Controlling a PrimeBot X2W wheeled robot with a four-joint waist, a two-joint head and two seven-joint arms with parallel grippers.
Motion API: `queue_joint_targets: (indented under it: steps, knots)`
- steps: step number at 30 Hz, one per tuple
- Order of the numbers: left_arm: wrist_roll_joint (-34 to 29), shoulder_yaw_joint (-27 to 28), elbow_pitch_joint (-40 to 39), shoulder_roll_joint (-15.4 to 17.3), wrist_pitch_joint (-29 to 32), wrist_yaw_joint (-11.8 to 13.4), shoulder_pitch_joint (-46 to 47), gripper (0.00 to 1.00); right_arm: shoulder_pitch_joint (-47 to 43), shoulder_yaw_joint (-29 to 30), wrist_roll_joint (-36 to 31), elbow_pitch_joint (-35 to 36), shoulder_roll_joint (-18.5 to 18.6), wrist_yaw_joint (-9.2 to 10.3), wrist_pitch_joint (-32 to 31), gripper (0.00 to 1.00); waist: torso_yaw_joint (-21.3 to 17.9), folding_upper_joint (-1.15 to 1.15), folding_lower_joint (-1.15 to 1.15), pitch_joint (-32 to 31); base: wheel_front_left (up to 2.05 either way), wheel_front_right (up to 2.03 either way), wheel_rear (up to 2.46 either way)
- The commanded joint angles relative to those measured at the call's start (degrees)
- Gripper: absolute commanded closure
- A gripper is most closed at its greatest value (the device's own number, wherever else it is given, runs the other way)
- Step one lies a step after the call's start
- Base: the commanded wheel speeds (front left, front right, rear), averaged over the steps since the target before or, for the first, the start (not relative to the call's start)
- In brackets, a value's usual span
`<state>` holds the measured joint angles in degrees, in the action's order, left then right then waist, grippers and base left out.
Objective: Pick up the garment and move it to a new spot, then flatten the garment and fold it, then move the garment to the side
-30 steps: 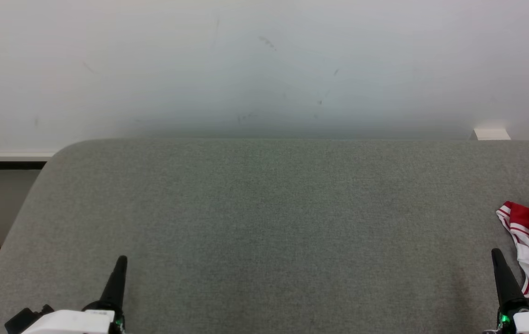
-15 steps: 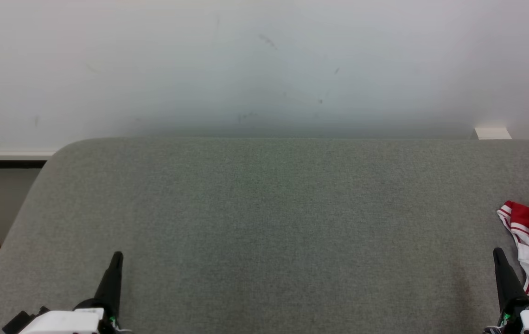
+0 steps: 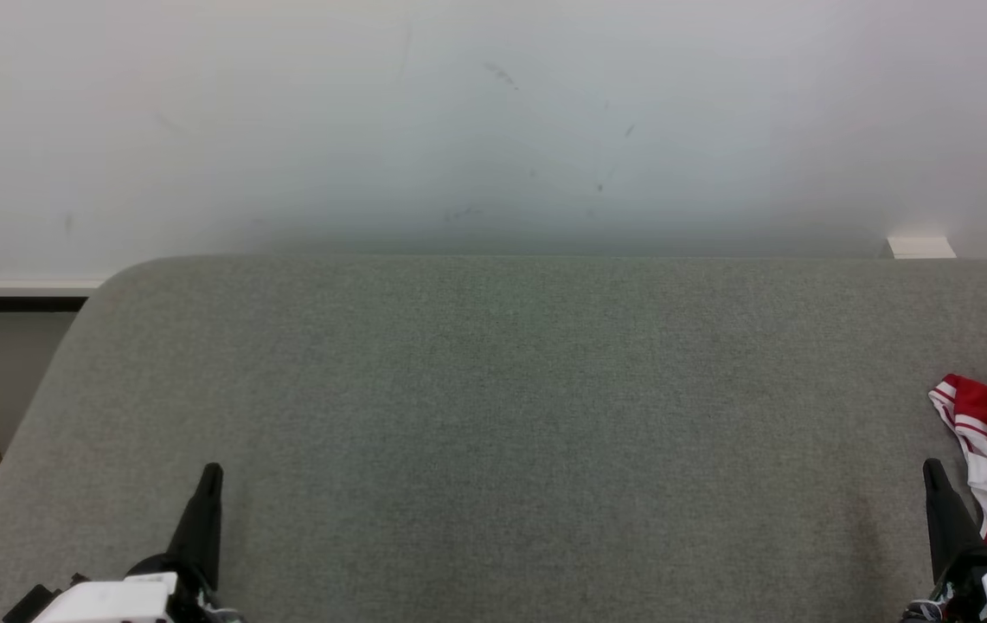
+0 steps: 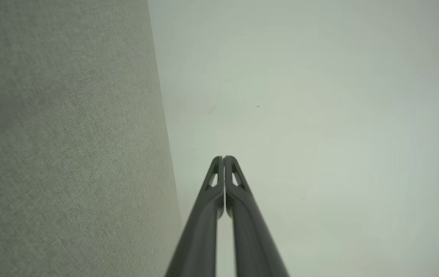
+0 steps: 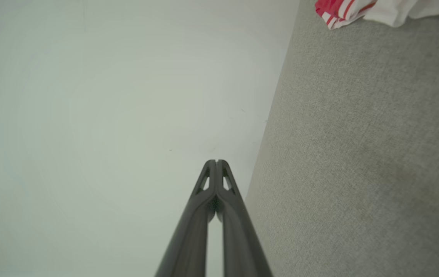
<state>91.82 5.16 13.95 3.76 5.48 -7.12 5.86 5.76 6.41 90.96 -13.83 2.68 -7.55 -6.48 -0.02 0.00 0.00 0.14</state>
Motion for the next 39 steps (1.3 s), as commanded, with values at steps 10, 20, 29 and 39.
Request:
queue_joint_targets:
  steps: [10,20,29,39]
  knots:
    - [1.31,0.69,0.12,-0.26,0.51,-0.56,0.47,1.0,0.82,0.29,1.43,-0.38,0.38,0.12,-0.11,1.0,0.02,0.0,0.0,0.03,0.0,0.0,0.0]
    - [1.14,0.82,0.12,-0.32,0.5,-0.56,0.47,1.0,0.82,0.3,1.43,-0.38,0.38,0.12,-0.12,1.0,0.02,0.0,0.0,0.03,0.0,0.0,0.0]
    - [0.99,0.9,0.12,-0.38,0.63,-0.56,0.48,1.0,0.82,0.3,1.43,-0.38,0.38,0.12,-0.12,1.0,0.02,0.0,0.0,0.03,0.0,0.0,0.0]
    - [0.84,1.0,0.12,-0.45,0.71,-0.56,0.5,1.0,0.82,0.29,1.42,-0.38,0.38,0.12,-0.12,1.0,0.02,0.0,0.0,0.03,0.0,0.0,0.0]
